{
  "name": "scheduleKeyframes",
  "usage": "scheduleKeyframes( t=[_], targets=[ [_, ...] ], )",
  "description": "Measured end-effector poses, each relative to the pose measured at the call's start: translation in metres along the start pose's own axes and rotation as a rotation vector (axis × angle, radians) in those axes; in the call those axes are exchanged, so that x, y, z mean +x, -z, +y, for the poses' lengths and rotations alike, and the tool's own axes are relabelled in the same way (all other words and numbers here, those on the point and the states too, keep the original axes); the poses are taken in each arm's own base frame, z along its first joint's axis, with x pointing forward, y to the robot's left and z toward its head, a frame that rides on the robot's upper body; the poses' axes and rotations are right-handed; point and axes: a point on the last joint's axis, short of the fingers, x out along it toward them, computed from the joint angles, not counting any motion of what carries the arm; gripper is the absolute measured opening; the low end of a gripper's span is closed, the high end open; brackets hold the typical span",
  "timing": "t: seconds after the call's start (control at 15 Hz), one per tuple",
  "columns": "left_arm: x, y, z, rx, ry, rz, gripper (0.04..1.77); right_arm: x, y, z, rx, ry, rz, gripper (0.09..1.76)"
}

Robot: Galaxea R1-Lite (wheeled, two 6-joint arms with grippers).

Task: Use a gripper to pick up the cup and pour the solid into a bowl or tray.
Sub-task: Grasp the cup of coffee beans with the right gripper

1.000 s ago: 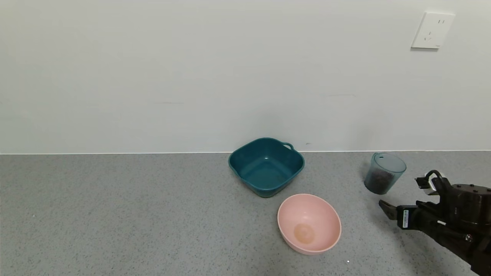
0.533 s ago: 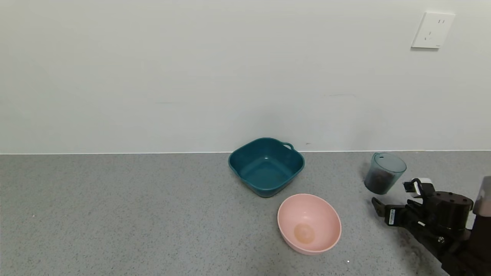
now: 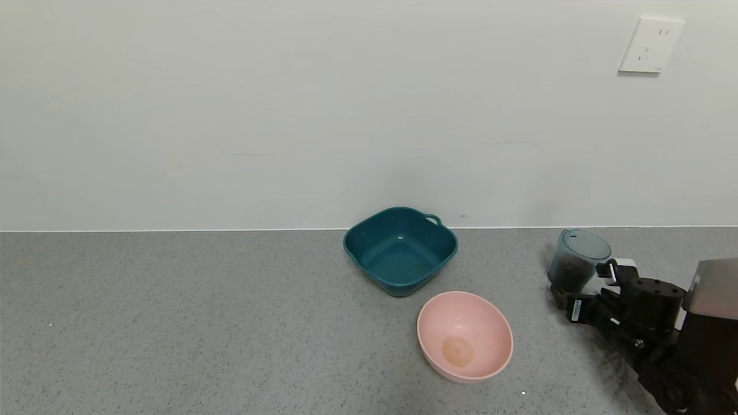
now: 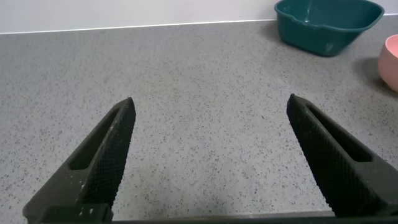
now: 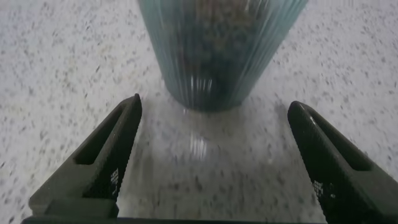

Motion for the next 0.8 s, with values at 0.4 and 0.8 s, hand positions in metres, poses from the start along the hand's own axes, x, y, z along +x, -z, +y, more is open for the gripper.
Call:
scheduleKeyframes(
  t=[0.4,0.8],
  targets=[
    [0.0,0.0,0.0,0.0,0.0,0.0,1.75,0.022,-0.01,0.001,0.014,0.004,-0.079,1.71],
    [0.0,0.0,0.0,0.0,0.0,0.001,1.75,0.038,-0.015,0.0,0.05,0.004,-0.126,1.71]
  ],
)
